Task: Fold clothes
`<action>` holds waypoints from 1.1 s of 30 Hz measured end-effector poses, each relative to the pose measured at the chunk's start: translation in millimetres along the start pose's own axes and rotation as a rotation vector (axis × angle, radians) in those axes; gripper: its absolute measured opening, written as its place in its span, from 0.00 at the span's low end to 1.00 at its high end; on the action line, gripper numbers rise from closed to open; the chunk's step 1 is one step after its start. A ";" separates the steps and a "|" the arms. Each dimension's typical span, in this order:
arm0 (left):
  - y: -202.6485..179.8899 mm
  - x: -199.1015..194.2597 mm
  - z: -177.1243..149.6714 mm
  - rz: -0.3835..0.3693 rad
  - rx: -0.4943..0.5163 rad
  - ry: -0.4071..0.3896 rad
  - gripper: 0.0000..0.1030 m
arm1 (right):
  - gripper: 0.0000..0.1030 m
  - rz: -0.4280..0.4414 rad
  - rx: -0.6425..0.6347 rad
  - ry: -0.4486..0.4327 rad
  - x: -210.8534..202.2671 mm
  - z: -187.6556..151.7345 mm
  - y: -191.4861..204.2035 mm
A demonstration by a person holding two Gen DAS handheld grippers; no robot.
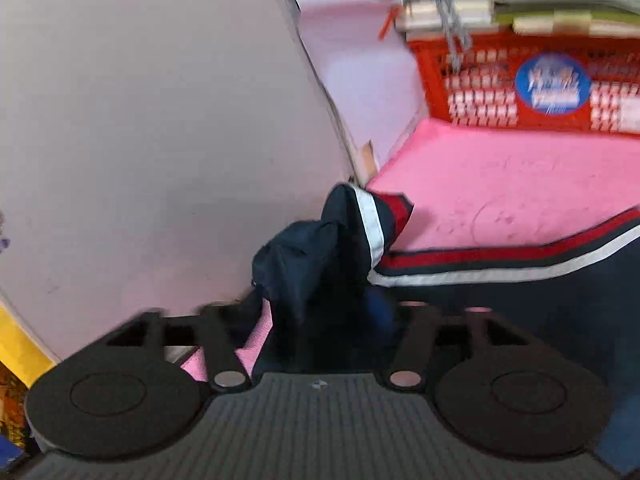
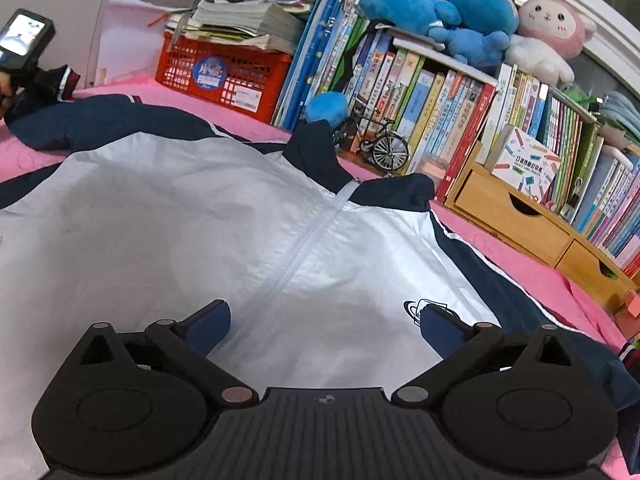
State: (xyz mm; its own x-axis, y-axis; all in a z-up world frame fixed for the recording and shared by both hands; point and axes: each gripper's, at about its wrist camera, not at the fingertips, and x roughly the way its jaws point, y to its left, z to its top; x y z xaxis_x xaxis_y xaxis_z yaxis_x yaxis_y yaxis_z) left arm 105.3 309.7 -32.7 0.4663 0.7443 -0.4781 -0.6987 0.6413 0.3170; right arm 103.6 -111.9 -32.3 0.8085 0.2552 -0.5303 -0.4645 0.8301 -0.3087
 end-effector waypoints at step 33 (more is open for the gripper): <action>13.7 -57.8 -12.6 -0.862 -0.127 0.028 0.97 | 1.00 0.009 0.013 0.002 0.6 -1.5 -2.2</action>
State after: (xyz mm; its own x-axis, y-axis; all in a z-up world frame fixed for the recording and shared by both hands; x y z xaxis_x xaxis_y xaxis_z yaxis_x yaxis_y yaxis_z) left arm 61.9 273.2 -11.0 0.8483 0.0035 -0.5295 -0.1647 0.9521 -0.2575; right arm 104.6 -114.3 -33.1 0.8035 0.2616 -0.5347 -0.4670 0.8340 -0.2938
